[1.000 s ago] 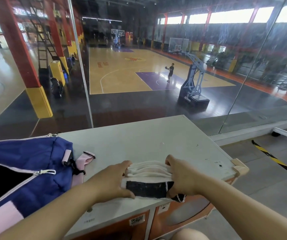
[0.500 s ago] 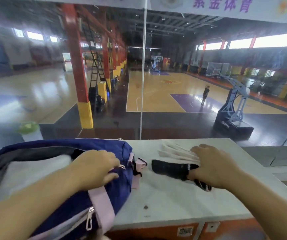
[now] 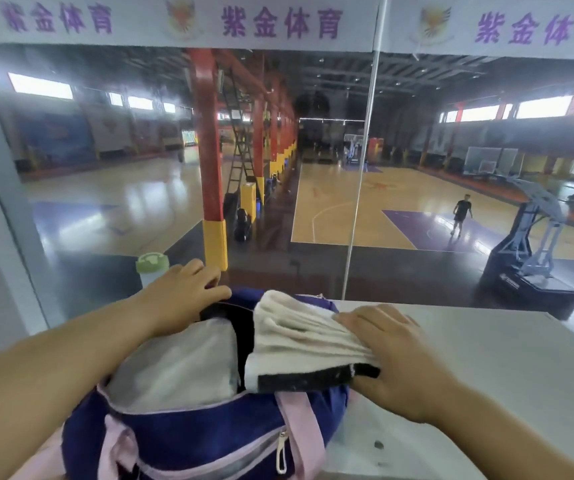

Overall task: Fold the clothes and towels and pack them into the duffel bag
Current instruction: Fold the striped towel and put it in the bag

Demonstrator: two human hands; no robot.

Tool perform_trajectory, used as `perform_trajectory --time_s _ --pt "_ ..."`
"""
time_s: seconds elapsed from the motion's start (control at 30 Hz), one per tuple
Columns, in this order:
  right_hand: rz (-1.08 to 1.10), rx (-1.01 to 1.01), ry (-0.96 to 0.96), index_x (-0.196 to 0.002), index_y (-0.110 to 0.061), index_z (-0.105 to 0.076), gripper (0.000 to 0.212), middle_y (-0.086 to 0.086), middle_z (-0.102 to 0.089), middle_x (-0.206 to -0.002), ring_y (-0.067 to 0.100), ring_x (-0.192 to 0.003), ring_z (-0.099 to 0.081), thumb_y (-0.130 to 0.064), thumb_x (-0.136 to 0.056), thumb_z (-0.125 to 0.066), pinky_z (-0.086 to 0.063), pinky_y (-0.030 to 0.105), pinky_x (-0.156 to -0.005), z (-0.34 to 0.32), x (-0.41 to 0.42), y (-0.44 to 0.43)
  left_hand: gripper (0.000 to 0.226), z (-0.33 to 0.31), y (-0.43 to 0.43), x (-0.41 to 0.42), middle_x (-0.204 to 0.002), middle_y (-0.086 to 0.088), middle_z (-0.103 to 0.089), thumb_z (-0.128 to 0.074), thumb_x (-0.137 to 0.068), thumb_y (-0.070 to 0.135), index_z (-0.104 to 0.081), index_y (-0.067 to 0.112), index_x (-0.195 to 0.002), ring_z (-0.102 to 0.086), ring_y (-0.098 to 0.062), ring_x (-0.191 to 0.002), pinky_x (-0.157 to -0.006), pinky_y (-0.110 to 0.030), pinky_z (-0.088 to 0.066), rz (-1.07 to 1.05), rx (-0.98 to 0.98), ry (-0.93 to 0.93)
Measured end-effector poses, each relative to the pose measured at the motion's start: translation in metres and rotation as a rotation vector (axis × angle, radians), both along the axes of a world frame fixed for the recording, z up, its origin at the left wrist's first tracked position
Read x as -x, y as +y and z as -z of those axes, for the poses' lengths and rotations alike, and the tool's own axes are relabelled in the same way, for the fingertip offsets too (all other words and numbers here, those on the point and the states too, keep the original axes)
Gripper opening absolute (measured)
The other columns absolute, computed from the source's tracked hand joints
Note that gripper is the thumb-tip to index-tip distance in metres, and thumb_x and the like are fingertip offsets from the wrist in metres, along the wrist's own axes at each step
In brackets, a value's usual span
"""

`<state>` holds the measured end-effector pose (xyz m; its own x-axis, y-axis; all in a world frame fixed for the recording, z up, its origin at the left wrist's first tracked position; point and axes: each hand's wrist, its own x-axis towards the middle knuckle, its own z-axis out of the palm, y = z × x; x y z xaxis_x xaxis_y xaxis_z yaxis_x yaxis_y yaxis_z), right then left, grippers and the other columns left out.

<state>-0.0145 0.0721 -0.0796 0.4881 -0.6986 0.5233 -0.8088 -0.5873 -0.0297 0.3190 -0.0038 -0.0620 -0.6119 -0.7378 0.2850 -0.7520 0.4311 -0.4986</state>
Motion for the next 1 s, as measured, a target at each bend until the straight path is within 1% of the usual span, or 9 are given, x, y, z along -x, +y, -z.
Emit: perform_trajectory --time_s 0.07,0.17,0.23,0.33,0.47,0.57,0.67,0.77,1.0 --pt "-0.031 0.041 0.116 -0.115 -0.031 -0.052 0.065 -0.015 -0.062 -0.099 0.016 -0.085 -0.058 -0.046 -0.054 -0.065 -0.051 0.031 -0.072 0.003 -0.014 -0.004 0.062 -0.002 -0.010 -0.002 -0.083 0.000 -0.055 -0.080 -0.051 0.006 -0.050 0.028 -0.101 -0.052 -0.023 -0.070 -0.047 -0.034 -0.047 0.027 0.017 -0.033" --pt "-0.051 0.065 0.182 -0.111 -0.033 -0.054 0.063 -0.018 -0.061 -0.090 0.013 -0.080 -0.053 -0.051 -0.050 -0.059 -0.050 0.027 -0.065 0.005 -0.033 -0.016 0.040 -0.009 -0.019 0.006 -0.080 0.000 -0.056 -0.076 -0.064 0.018 -0.054 0.025 -0.096 -0.056 -0.023 -0.066 -0.044 -0.028 -0.036 0.072 -0.045 0.002" --pt "-0.070 0.076 0.181 -0.109 -0.032 -0.057 0.062 -0.017 -0.061 -0.088 0.015 -0.079 -0.054 -0.051 -0.050 -0.057 -0.051 0.028 -0.064 0.004 -0.045 -0.025 0.023 -0.011 -0.028 0.010 -0.090 0.000 -0.058 -0.060 -0.081 0.018 -0.054 0.025 -0.101 -0.058 -0.025 -0.078 -0.056 -0.033 -0.044 0.048 -0.119 0.150" --pt "-0.090 0.065 0.192 -0.109 -0.030 -0.060 0.060 -0.015 -0.062 -0.089 0.017 -0.080 -0.056 -0.048 -0.052 -0.054 -0.051 0.029 -0.067 -0.004 -0.063 -0.037 0.019 -0.020 -0.038 0.011 -0.095 0.000 -0.064 -0.047 -0.086 0.010 -0.056 0.025 -0.094 -0.059 -0.025 -0.086 -0.075 -0.042 -0.049 -0.059 -0.278 0.422" --pt "-0.084 -0.064 0.168 -0.118 -0.030 -0.057 0.062 -0.012 -0.061 -0.100 0.019 -0.093 -0.050 -0.041 -0.058 -0.060 -0.046 0.034 -0.079 -0.017 -0.073 -0.054 0.017 -0.033 -0.037 0.009 -0.092 0.008 -0.068 -0.054 -0.088 0.014 -0.067 0.025 -0.091 -0.060 -0.016 -0.087 -0.062 -0.021 -0.039 -0.113 -0.275 0.596" --pt "-0.032 -0.189 0.088 -0.127 -0.033 -0.052 0.065 -0.014 -0.056 -0.113 0.017 -0.103 -0.042 -0.042 -0.062 -0.056 -0.039 0.034 -0.092 -0.028 -0.072 -0.062 0.010 -0.037 -0.034 0.008 -0.089 0.009 -0.070 -0.061 -0.087 0.021 -0.071 0.024 -0.088 -0.061 -0.013 -0.085 -0.071 -0.026 -0.044 -0.093 -0.312 0.680" --pt "-0.027 -0.215 0.078 -0.127 -0.035 -0.050 0.066 -0.014 -0.055 -0.112 0.016 -0.101 -0.039 -0.047 -0.062 -0.050 -0.038 0.034 -0.093 -0.028 -0.081 -0.060 0.008 -0.042 -0.034 0.008 -0.089 0.006 -0.072 -0.065 -0.085 0.020 -0.073 0.020 -0.088 -0.061 -0.012 -0.084 -0.082 -0.029 -0.046 -0.075 -0.357 0.731" --pt "-0.041 -0.228 0.054 -0.121 -0.036 -0.054 0.063 -0.013 -0.056 -0.106 0.016 -0.098 -0.040 -0.049 -0.060 -0.048 -0.039 0.033 -0.090 -0.029 -0.091 -0.057 0.008 -0.049 -0.034 0.011 -0.088 0.006 -0.071 -0.065 -0.085 0.021 -0.073 0.019 -0.088 -0.061 -0.011 -0.082 -0.078 -0.026 -0.046 -0.075 -0.386 0.728" --pt "0.015 -0.298 -0.102 -0.089 -0.030 -0.066 0.043 -0.013 -0.062 -0.086 0.012 -0.091 -0.047 -0.039 -0.048 -0.059 -0.045 0.035 -0.080 -0.059 -0.058 -0.052 0.005 -0.058 -0.034 0.010 -0.084 0.009 -0.068 -0.067 -0.084 0.021 -0.072 0.021 -0.083 -0.058 -0.003 -0.078 -0.066 -0.013 -0.037 -0.096 -0.484 0.707"
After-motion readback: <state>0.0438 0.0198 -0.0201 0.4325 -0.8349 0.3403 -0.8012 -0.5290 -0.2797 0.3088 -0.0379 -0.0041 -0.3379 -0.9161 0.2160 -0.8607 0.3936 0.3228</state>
